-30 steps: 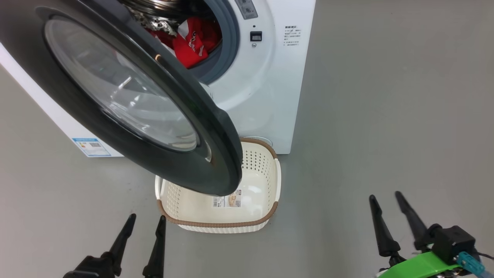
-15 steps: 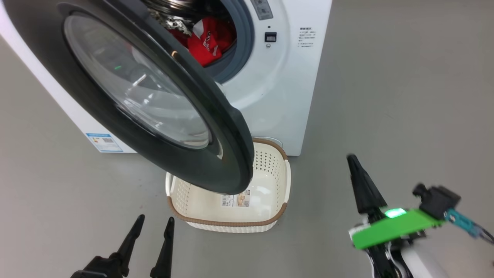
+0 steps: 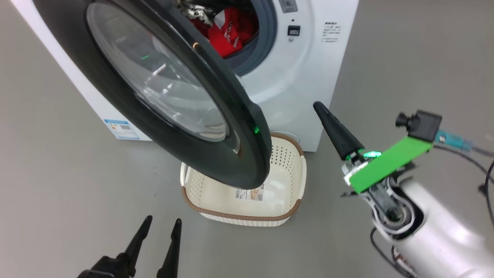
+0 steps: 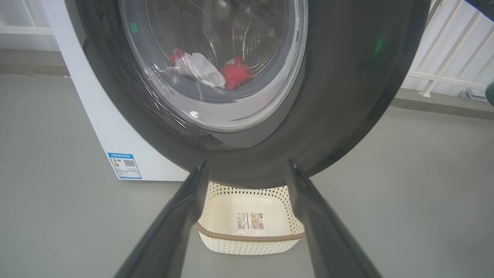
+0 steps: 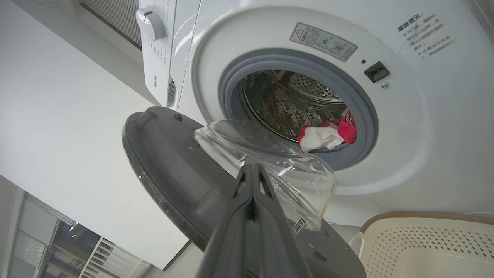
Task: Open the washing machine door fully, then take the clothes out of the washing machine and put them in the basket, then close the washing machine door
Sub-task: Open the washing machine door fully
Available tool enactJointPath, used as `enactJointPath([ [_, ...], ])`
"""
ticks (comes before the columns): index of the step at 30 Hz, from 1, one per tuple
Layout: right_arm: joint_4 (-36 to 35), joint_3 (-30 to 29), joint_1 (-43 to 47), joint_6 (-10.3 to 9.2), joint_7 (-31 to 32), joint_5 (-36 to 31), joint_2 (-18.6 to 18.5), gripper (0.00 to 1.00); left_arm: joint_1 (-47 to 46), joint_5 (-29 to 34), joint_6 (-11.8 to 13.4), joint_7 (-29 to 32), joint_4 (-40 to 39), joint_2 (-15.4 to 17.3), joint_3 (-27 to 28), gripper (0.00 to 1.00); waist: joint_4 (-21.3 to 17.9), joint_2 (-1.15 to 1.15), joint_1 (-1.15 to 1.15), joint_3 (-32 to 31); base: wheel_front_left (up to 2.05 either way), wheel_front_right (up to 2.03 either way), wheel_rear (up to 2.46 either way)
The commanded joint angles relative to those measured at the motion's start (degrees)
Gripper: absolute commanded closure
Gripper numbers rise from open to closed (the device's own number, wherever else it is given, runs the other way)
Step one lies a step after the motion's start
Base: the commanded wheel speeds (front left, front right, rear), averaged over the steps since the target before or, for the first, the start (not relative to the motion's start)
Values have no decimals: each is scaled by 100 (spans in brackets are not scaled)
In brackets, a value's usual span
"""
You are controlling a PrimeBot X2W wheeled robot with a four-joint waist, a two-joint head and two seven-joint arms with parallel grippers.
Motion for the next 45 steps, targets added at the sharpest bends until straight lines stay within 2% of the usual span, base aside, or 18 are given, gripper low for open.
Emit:
enactJointPath([
  [1,-147,194,-322,29,277,313,-123,100,-186,-40,-32,-69,-100,26,172,0,111,0,0,120,0,0,0],
  [6,12,87,-730,29,1394,1450,-147,100,-297,-80,-32,-69,-67,23,125,0,220,0,0,252,0,0,0],
  [7,12,87,-730,29,1394,1450,-147,100,-297,-80,-32,-69,-67,23,125,0,220,0,0,252,0,0,0],
  [11,506,-73,-973,29,2506,2102,-71,100,-367,-106,-32,-69,-41,31,70,0,288,0,0,312,0,0,0],
  [19,1676,-203,-1598,29,4113,2560,202,100,-466,-164,-32,-69,-21,12,-9,0,451,0,0,471,0,0,0],
  [25,2035,-162,-1779,29,4597,2470,367,100,-527,-198,-32,-69,10,-3,-47,0,559,0,0,534,0,0,0],
  [31,2072,-132,-1697,29,4903,2343,520,100,-519,-207,-32,-69,39,-23,-47,0,646,0,0,467,0,0,0],
  [45,1883,-130,-1148,29,5160,2048,895,100,-275,-124,-32,-69,68,-78,94,0,975,0,0,15,0,0,0],
])
